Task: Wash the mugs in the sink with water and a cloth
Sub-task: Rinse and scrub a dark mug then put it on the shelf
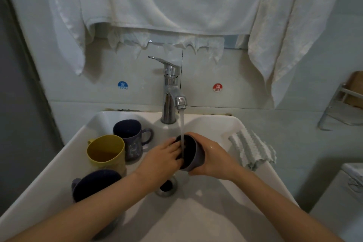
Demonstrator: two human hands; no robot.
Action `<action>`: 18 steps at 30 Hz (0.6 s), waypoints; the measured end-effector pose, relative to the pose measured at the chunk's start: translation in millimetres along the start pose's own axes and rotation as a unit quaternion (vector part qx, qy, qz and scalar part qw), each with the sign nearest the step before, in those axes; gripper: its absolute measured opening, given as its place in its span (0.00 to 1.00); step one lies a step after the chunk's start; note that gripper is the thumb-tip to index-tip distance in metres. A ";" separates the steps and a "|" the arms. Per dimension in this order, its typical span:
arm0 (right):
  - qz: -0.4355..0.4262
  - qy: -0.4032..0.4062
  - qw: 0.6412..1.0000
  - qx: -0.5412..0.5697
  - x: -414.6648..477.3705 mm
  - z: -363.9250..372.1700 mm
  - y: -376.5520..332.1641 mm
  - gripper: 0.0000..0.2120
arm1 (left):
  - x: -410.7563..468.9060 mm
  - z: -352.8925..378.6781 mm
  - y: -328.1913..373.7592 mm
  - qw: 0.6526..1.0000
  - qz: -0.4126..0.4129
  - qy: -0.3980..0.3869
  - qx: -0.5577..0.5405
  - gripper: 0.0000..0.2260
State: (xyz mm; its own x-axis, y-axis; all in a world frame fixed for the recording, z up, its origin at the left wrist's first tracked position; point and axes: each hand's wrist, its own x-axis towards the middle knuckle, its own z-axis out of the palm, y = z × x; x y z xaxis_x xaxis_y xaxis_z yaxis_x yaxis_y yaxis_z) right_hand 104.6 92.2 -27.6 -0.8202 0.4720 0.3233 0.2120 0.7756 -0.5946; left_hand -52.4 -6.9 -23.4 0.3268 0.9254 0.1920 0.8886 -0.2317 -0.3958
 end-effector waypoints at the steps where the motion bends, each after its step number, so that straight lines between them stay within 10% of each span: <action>1: 0.002 -0.002 1.000 0.003 -0.6 -0.3 -0.4 0.42 | 0.5 -3.2 5.1 1.000 -0.014 -0.024 0.009 0.22; 4: 0.007 0.004 1.000 0.001 -1.5 2.7 -1.9 0.41 | 5.4 -6.6 22.0 0.974 -0.085 -0.154 -0.142 0.18; 9: -0.007 0.017 0.998 -0.059 -3.8 10.6 -5.1 0.45 | 16.3 -23.1 17.3 0.772 -0.176 -0.134 -0.596 0.11; 13: 0.005 0.005 1.000 -0.024 -0.4 11.1 -3.5 0.45 | 11.6 -16.7 18.2 0.863 -0.150 -0.036 -0.481 0.08; 18: 0.061 -0.076 0.994 0.050 -1.8 -1.0 2.9 0.53 | -7.4 -14.3 3.0 0.960 -0.016 -0.103 -0.261 0.11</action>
State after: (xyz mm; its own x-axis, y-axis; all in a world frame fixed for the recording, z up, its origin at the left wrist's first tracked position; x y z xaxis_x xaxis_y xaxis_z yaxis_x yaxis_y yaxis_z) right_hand 107.2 94.1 -29.1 -0.8638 0.4858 0.1335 0.2680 0.6675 -0.6947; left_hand -47.6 -18.8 -13.2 0.2730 0.9620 -0.0061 0.9550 -0.2703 0.1220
